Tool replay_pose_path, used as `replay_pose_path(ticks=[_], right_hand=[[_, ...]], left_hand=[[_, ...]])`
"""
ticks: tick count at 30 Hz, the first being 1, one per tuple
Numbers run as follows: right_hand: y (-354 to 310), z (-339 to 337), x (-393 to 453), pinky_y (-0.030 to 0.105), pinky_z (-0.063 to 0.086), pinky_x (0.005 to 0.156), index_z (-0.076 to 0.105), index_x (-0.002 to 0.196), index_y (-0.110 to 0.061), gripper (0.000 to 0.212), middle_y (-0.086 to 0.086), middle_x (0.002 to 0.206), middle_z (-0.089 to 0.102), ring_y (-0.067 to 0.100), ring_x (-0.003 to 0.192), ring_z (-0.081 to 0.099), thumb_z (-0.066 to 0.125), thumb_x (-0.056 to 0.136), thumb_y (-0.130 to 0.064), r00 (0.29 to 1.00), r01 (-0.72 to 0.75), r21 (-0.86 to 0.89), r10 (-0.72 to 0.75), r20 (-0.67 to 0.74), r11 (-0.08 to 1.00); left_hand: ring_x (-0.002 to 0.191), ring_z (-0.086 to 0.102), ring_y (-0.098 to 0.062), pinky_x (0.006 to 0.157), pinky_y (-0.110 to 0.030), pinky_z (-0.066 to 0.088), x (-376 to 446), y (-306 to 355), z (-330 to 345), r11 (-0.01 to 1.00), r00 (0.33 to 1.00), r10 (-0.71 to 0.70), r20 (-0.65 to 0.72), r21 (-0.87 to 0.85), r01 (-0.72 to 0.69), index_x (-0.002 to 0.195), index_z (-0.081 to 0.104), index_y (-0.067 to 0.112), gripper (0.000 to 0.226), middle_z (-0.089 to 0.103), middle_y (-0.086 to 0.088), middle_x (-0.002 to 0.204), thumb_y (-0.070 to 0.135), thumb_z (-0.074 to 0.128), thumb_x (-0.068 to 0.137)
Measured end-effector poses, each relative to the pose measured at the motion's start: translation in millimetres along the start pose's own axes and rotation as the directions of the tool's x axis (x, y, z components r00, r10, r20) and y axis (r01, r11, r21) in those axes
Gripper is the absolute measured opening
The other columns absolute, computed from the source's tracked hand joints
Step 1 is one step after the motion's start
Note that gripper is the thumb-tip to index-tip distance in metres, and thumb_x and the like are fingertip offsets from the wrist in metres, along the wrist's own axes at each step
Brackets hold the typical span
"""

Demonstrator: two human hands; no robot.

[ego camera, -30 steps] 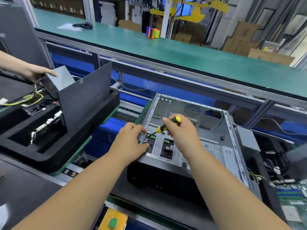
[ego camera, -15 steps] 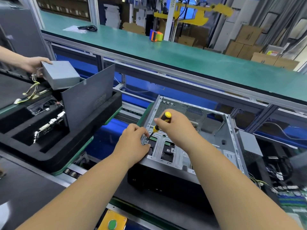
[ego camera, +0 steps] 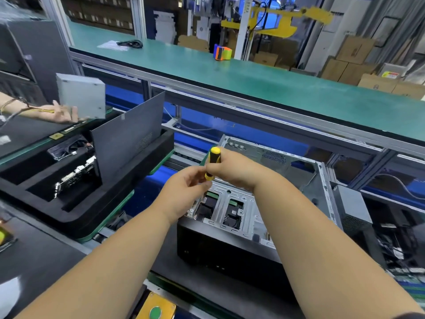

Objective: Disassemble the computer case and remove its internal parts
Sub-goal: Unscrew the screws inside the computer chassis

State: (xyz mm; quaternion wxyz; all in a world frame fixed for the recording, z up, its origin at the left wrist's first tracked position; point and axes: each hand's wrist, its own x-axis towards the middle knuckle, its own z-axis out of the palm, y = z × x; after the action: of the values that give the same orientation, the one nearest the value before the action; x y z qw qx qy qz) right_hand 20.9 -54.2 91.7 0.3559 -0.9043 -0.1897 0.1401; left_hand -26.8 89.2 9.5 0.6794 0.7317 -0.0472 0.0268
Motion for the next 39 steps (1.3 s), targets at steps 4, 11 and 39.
replay_pose_path(ticks=[4, 11, 39], right_hand=[[4, -3, 2, 0.032, 0.039, 0.068, 0.056, 0.092, -0.012, 0.022, -0.001, 0.076, 0.054, 0.016, 0.071, 0.046, 0.065, 0.086, -0.031, 0.999, 0.020, 0.022, -0.021, 0.042, 1.000], [7, -13, 0, 0.030, 0.044, 0.068, 0.063, 0.097, -0.006, 0.020, 0.002, 0.077, 0.060, 0.014, 0.069, 0.050, 0.069, 0.090, -0.024, 0.995, 0.081, 0.050, -0.083, 0.052, 0.996], [9, -14, 0, 0.029, 0.052, 0.083, 0.065, 0.103, -0.018, 0.026, -0.002, 0.095, 0.063, 0.010, 0.087, 0.061, 0.073, 0.084, -0.035, 0.989, 0.134, 0.296, -0.147, 0.022, 0.946]], left_hand=[[0.095, 0.066, 0.002, 0.076, -0.005, 0.046, 3, 4, -4, 0.996, 0.998, 0.055, -0.002, 0.074, -0.055, 0.108, 0.071, 0.029, 0.020, 0.073, 0.013, 0.099, 0.018, 0.063, 0.093], [0.085, 0.065, 0.005, 0.069, -0.001, 0.042, 8, 7, -3, 0.964, 0.994, 0.095, -0.048, 0.254, -0.080, 0.099, 0.074, 0.032, 0.015, 0.072, 0.020, 0.087, 0.022, 0.069, 0.089], [0.065, 0.059, 0.003, 0.062, -0.007, 0.043, 9, 1, 8, 0.953, 0.978, 0.155, -0.136, 0.281, -0.112, 0.084, 0.066, 0.020, 0.010, 0.067, 0.010, 0.073, 0.019, 0.076, 0.083]])
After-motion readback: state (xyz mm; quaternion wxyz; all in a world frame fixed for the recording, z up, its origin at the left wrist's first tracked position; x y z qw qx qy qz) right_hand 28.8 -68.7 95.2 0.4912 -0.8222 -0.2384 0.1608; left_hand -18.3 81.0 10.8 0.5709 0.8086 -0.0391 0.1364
